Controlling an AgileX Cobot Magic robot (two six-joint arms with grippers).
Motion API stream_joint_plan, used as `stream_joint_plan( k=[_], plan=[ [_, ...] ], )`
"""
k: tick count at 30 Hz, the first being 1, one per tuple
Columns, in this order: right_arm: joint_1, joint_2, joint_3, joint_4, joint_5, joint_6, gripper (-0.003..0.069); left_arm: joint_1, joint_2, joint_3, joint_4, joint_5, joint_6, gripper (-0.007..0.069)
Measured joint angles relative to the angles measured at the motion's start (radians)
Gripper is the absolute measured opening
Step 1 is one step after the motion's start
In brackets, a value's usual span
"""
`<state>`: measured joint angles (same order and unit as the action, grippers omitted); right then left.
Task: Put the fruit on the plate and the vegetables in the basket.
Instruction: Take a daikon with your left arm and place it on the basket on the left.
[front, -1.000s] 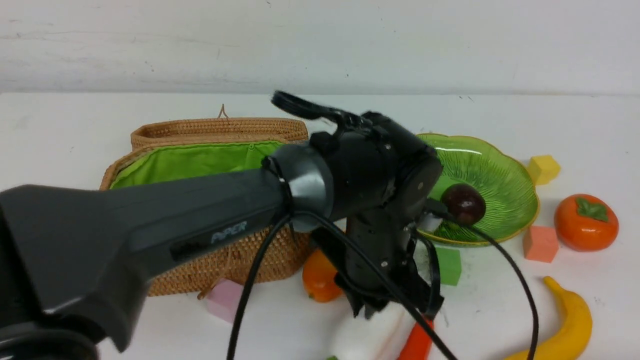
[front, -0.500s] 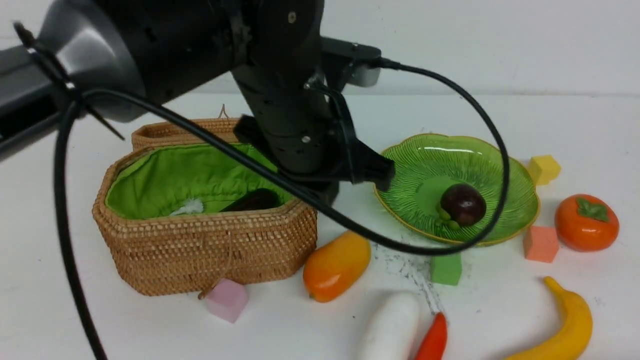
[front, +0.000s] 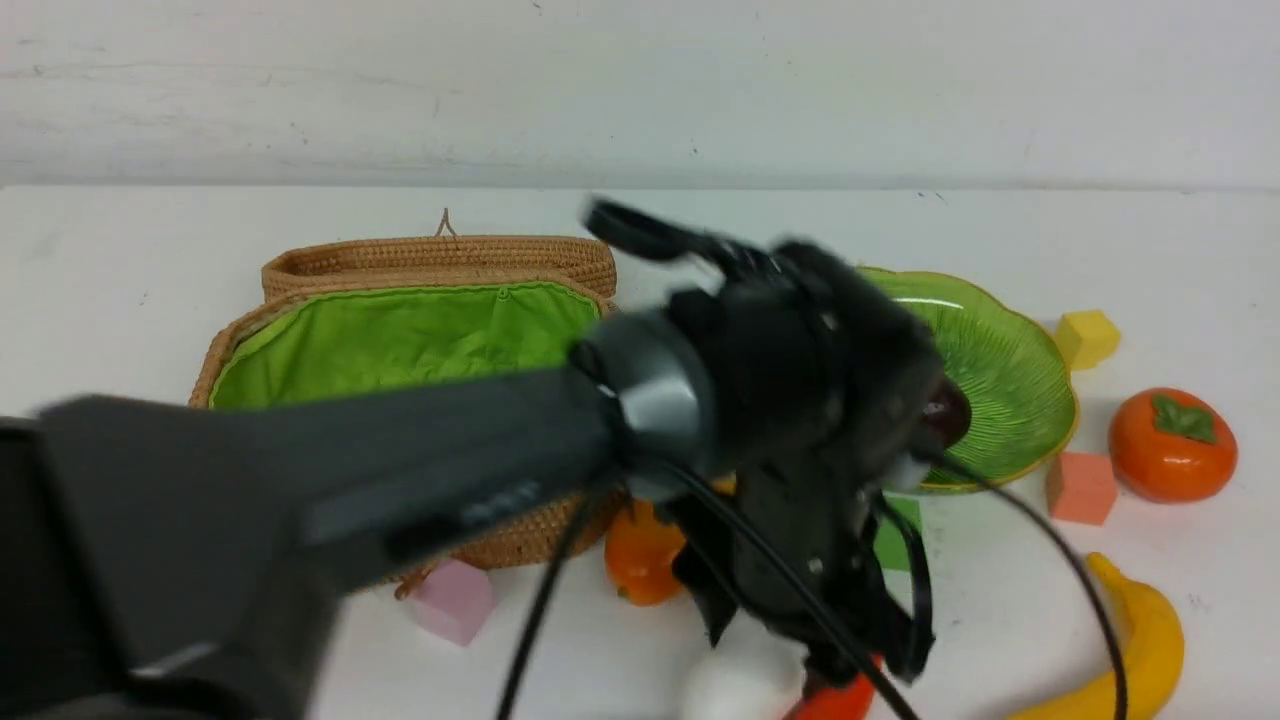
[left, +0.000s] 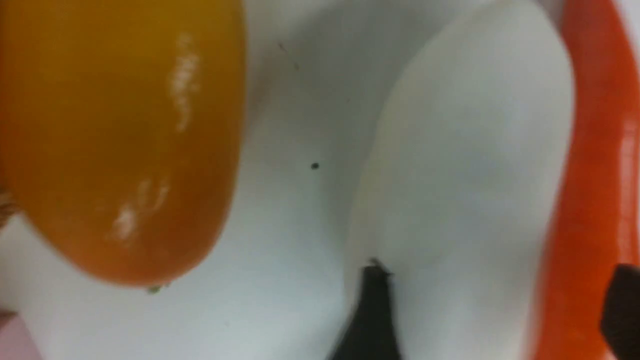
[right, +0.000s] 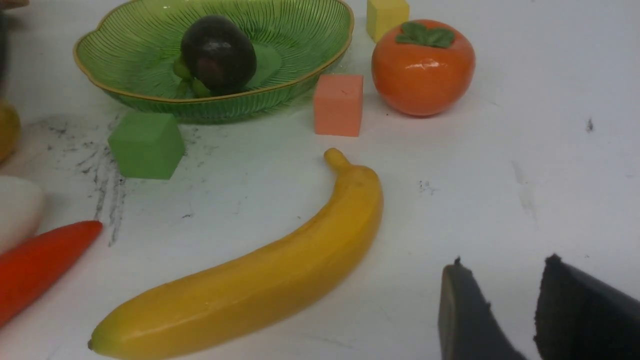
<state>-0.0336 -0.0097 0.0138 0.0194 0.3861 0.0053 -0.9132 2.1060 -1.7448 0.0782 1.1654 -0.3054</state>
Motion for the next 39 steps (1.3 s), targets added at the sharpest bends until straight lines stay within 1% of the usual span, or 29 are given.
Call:
stream_joint_plan(
  k=[2,4,6,11,13,14,21,25,28,33,38,39],
  plan=[
    [0.000,0.000,0.000,0.000,0.000,0.000,0.0243,0.000,0.030,0.000,0.008,-0.002,-0.004,0.0637],
    [0.000,0.000,0.000,0.000,0.000,0.000,0.0243,0.003,0.046,0.000,0.024,-0.011,-0.005,0.0662],
    [0.000,0.000,0.000,0.000,0.000,0.000,0.0243,0.004,0.050,0.000,0.032,-0.018,-0.005,0.0664],
    [0.000,0.000,0.000,0.000,0.000,0.000,0.0243,0.005,0.051,0.000,0.038,-0.040,0.001,0.0596],
    [0.000,0.000,0.000,0.000,0.000,0.000,0.0243,0.006,0.051,0.000,0.044,-0.044,0.001,0.0525],
    [0.000,0.000,0.000,0.000,0.000,0.000,0.0243,0.007,0.051,0.000,0.046,-0.044,0.001,0.0519],
    [0.000,0.000,0.000,0.000,0.000,0.000,0.0243,0.035,0.051,0.000,0.046,-0.027,0.010,0.0521],
    [0.000,0.000,0.000,0.000,0.000,0.000,0.0243,0.057,0.034,0.000,0.024,-0.010,0.033,0.0521],
    [0.000,0.000,0.000,0.000,0.000,0.000,0.0243,0.069,-0.021,0.000,-0.007,-0.010,0.056,0.0521],
    [0.000,0.000,0.000,0.000,0.000,0.000,0.0243,0.094,-0.162,0.000,-0.031,-0.008,0.127,0.0521],
    [0.000,0.000,0.000,0.000,0.000,0.000,0.0243,0.163,-0.306,0.000,0.004,-0.044,0.144,0.0521],
    [0.000,0.000,0.000,0.000,0.000,0.000,0.0243,0.214,-0.356,0.000,0.028,-0.054,0.146,0.0521]
  ],
)
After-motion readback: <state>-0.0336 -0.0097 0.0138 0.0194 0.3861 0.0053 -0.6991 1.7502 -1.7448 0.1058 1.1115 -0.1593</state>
